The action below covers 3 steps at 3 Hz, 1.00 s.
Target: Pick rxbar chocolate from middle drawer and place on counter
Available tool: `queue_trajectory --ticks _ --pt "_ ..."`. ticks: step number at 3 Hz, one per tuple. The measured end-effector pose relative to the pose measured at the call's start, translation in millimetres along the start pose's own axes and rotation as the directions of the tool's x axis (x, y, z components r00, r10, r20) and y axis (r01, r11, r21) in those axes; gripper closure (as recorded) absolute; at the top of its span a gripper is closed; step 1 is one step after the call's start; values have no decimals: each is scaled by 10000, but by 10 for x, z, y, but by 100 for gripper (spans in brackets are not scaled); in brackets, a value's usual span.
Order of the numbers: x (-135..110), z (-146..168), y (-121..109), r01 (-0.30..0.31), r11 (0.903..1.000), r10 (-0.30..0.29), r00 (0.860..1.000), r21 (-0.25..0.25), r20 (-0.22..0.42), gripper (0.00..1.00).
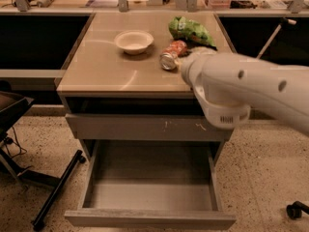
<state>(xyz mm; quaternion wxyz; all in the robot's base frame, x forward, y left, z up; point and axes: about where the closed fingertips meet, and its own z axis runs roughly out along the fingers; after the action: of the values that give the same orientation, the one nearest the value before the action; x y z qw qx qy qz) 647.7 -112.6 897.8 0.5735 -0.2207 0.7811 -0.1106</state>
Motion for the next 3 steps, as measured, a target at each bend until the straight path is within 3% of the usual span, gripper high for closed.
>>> queue_trajectory --ticks 1,2,3 --pt "-493 309 -296 -299 9979 270 9984 570 507 100" --pt "-462 540 -565 -599 9930 574 9980 1022 270 100" --pt "-90 709 -711 -826 9897 882 9952 1170 -432 100"
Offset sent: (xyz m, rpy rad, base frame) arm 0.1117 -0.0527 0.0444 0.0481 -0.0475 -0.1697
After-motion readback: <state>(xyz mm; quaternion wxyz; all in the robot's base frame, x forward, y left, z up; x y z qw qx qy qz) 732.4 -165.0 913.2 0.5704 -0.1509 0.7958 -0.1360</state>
